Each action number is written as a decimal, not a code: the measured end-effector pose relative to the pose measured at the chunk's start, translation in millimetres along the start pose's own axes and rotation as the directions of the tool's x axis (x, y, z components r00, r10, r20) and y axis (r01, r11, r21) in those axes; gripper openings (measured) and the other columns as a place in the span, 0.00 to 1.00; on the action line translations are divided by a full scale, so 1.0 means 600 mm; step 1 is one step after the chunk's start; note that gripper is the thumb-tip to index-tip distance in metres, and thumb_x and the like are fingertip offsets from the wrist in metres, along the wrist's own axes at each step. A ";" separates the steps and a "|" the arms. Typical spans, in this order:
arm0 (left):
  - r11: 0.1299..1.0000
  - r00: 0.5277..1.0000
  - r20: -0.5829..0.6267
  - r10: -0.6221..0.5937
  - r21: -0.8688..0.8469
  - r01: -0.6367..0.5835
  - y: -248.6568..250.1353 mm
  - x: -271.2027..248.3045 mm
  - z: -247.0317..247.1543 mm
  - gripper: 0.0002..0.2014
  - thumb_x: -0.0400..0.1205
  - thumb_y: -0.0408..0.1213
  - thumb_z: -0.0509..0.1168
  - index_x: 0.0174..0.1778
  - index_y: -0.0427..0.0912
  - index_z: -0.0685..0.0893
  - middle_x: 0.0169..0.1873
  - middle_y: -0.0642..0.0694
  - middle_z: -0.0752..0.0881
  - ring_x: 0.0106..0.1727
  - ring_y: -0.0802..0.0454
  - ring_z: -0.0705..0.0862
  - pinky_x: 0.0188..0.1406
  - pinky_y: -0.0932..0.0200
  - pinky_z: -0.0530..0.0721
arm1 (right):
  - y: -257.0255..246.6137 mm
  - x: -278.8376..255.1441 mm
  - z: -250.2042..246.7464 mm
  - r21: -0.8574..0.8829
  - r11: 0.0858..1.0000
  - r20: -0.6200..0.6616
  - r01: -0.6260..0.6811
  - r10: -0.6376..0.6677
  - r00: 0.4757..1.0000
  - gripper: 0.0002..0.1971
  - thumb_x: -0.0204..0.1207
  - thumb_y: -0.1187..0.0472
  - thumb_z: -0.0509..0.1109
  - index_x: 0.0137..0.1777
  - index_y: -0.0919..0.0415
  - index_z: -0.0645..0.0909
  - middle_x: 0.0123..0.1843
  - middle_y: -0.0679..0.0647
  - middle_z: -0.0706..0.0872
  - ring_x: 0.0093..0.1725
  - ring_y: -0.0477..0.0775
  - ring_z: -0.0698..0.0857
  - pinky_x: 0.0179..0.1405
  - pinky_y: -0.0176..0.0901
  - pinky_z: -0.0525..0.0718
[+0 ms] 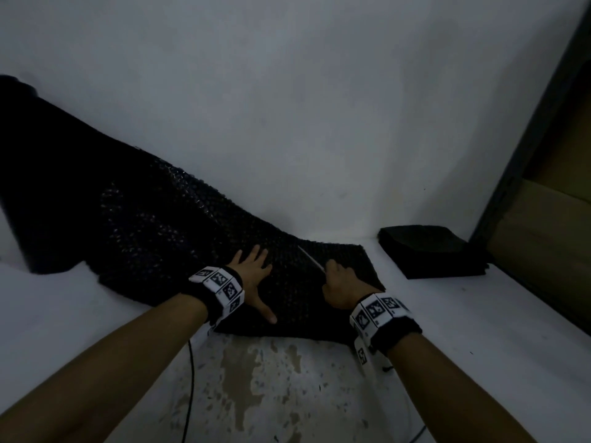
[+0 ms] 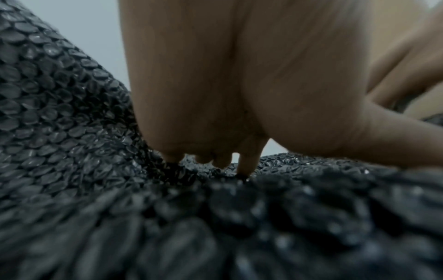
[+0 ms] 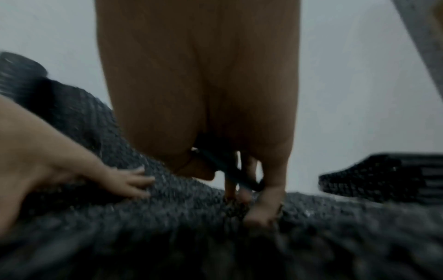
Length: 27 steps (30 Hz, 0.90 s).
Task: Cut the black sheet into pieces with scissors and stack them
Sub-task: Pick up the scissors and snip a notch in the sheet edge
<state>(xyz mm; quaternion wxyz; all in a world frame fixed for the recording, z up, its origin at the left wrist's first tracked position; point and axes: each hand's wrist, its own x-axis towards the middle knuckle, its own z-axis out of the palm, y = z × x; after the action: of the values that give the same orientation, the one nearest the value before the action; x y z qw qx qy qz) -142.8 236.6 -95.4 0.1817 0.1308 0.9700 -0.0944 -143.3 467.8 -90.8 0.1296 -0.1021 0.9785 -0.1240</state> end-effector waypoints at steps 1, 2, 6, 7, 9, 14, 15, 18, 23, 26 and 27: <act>1.000 1.000 0.004 0.014 0.003 -0.014 0.001 0.000 -0.001 0.69 0.63 0.79 0.68 0.88 0.40 0.44 0.86 0.41 0.33 0.85 0.39 0.30 0.84 0.32 0.37 | -0.001 0.002 0.005 -0.029 1.000 0.033 0.001 0.000 0.999 0.26 0.88 0.58 0.59 0.80 0.68 0.56 0.78 0.68 0.67 0.76 0.68 0.68 0.69 0.57 0.72; 0.999 0.999 0.003 0.038 0.006 -0.038 0.002 -0.002 -0.004 0.68 0.64 0.78 0.68 0.88 0.38 0.47 0.86 0.41 0.34 0.86 0.40 0.31 0.84 0.33 0.38 | -0.001 0.005 0.007 -0.063 0.998 0.061 0.003 0.001 0.998 0.30 0.87 0.54 0.61 0.82 0.67 0.54 0.80 0.67 0.65 0.79 0.68 0.65 0.74 0.59 0.70; 0.985 0.991 -0.032 0.129 -0.113 -0.132 0.009 -0.009 -0.009 0.64 0.65 0.76 0.70 0.88 0.42 0.52 0.88 0.47 0.41 0.88 0.45 0.43 0.87 0.45 0.50 | 0.004 0.019 0.007 -0.123 0.992 0.098 0.020 -0.008 0.995 0.47 0.79 0.38 0.70 0.84 0.65 0.51 0.84 0.64 0.63 0.82 0.67 0.63 0.77 0.62 0.70; 0.975 0.991 -0.044 0.123 -0.178 -0.129 0.009 -0.009 -0.006 0.64 0.65 0.76 0.70 0.89 0.44 0.50 0.88 0.48 0.43 0.88 0.46 0.45 0.87 0.46 0.52 | 0.006 0.021 0.005 -0.112 0.993 0.098 0.022 -0.011 0.995 0.50 0.77 0.37 0.72 0.85 0.65 0.49 0.84 0.64 0.62 0.82 0.67 0.62 0.78 0.62 0.70; 0.957 0.996 -0.055 0.077 -0.278 -0.089 0.005 -0.006 0.000 0.65 0.64 0.76 0.71 0.89 0.51 0.42 0.88 0.49 0.44 0.88 0.45 0.47 0.87 0.46 0.53 | 0.013 0.024 0.002 -0.087 0.996 0.097 0.035 -0.026 0.995 0.55 0.73 0.35 0.75 0.86 0.64 0.48 0.85 0.63 0.61 0.83 0.67 0.61 0.78 0.63 0.70; 0.978 0.992 0.088 -0.095 -0.177 0.110 -0.004 0.000 0.009 0.67 0.61 0.79 0.69 0.84 0.63 0.31 0.85 0.43 0.30 0.87 0.36 0.41 0.84 0.34 0.56 | 0.040 0.025 0.003 -0.028 0.998 0.104 0.059 -0.055 0.993 0.62 0.68 0.33 0.78 0.88 0.61 0.43 0.87 0.61 0.59 0.84 0.64 0.60 0.81 0.62 0.67; 0.982 0.986 0.112 -0.124 -0.130 0.138 -0.002 -0.001 0.006 0.68 0.60 0.80 0.68 0.84 0.62 0.30 0.85 0.42 0.29 0.87 0.35 0.39 0.83 0.32 0.56 | 0.043 0.026 0.002 -0.021 0.998 0.103 0.063 -0.061 0.993 0.63 0.67 0.34 0.79 0.88 0.61 0.42 0.87 0.61 0.59 0.84 0.64 0.60 0.81 0.62 0.67; 0.984 0.973 0.164 -0.161 -0.048 0.171 0.001 -0.006 0.004 0.72 0.52 0.85 0.62 0.84 0.61 0.28 0.85 0.42 0.29 0.86 0.33 0.38 0.82 0.30 0.53 | 0.045 0.028 -0.003 -0.024 0.997 0.110 0.071 -0.068 0.992 0.64 0.67 0.35 0.79 0.88 0.61 0.40 0.87 0.60 0.58 0.85 0.63 0.59 0.82 0.61 0.66; 0.985 0.981 0.150 -0.122 -0.100 0.138 -0.003 -0.020 0.033 0.70 0.56 0.85 0.62 0.82 0.62 0.25 0.84 0.45 0.27 0.85 0.35 0.32 0.82 0.27 0.46 | 0.053 0.034 -0.004 0.006 0.997 0.105 0.076 -0.076 0.992 0.62 0.68 0.35 0.79 0.88 0.59 0.42 0.86 0.61 0.60 0.84 0.62 0.60 0.81 0.61 0.67; 0.980 0.983 0.154 -0.100 -0.155 0.124 -0.001 -0.038 0.045 0.70 0.57 0.84 0.65 0.81 0.63 0.23 0.82 0.48 0.23 0.85 0.38 0.29 0.82 0.26 0.45 | 0.057 0.035 -0.007 0.017 0.995 0.098 0.095 -0.096 0.990 0.62 0.68 0.35 0.79 0.88 0.59 0.42 0.86 0.61 0.61 0.84 0.62 0.61 0.80 0.59 0.68; 0.979 0.980 0.176 -0.095 -0.161 0.123 0.000 -0.044 0.046 0.70 0.56 0.84 0.65 0.80 0.65 0.23 0.82 0.49 0.23 0.85 0.37 0.29 0.82 0.25 0.46 | 0.058 0.034 -0.007 0.020 0.994 0.092 0.104 -0.105 0.990 0.62 0.68 0.35 0.79 0.88 0.59 0.42 0.85 0.61 0.62 0.83 0.62 0.61 0.80 0.59 0.68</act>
<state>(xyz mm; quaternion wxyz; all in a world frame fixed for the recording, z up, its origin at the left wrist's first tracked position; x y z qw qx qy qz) -110.1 224.3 -110.7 0.2675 0.0528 0.9616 -0.0313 -169.5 496.8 -100.8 0.1691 -0.1579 0.9637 -0.1333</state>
